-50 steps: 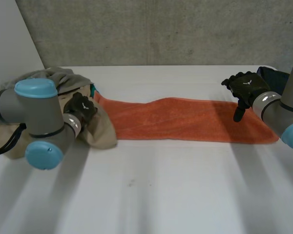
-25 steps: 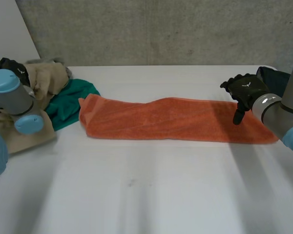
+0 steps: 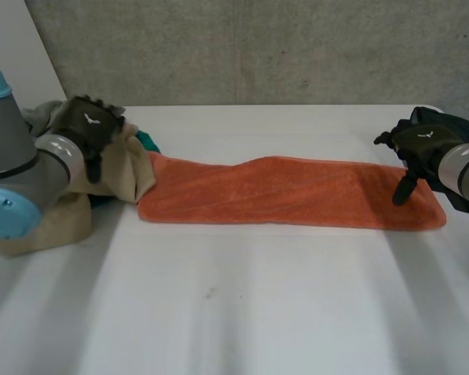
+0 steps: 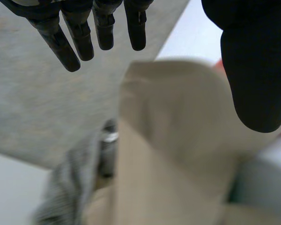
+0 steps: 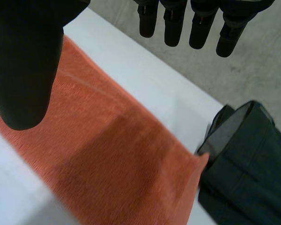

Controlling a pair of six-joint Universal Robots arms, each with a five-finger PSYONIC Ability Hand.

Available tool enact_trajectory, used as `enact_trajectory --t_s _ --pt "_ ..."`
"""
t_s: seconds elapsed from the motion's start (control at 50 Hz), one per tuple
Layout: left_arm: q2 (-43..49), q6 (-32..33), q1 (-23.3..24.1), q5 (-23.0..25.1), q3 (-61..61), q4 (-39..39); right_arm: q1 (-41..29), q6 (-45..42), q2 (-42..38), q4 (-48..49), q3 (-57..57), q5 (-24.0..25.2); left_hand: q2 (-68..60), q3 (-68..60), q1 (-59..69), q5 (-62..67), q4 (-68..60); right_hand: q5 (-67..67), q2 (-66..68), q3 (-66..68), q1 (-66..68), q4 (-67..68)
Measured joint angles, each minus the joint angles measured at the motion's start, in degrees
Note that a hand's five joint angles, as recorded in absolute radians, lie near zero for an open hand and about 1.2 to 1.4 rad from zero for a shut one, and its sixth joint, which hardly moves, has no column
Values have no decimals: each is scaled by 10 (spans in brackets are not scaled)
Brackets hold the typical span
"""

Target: Fold the laundry.

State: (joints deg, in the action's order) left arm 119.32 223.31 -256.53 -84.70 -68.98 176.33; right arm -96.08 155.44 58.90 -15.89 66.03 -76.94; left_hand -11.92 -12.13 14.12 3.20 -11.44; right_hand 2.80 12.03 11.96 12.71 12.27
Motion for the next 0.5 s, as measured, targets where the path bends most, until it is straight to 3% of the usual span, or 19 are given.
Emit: enact_trajectory --t_s 0.1,0.22,0.38,0.44,0.48,0.5 --pt "-6 -58 36 15 -24 -31 16 -3 6 -38 13 12 0 0 0 0 0 0 0 0 0 0" --pt "64 -87 70 -14 -9 25 36 -16 13 -58 51 40 0 0 0 0 0 0 0 0 0 0" --pt "219 11 59 -133 120 126 55 -47 18 -47 98 65 -9 -7 2 3 -12 0 0 0 0 0" --pt "273 70 40 -168 181 139 58 -54 18 -40 107 67 -211 -207 233 200 -218 0 0 0 0 0" --pt "300 104 26 -182 217 142 59 -55 18 -36 110 67 -459 -450 479 431 -458 0 0 0 0 0" --pt "310 116 20 -186 229 143 59 -55 19 -35 110 67 -503 -488 513 477 -508 0 0 0 0 0"
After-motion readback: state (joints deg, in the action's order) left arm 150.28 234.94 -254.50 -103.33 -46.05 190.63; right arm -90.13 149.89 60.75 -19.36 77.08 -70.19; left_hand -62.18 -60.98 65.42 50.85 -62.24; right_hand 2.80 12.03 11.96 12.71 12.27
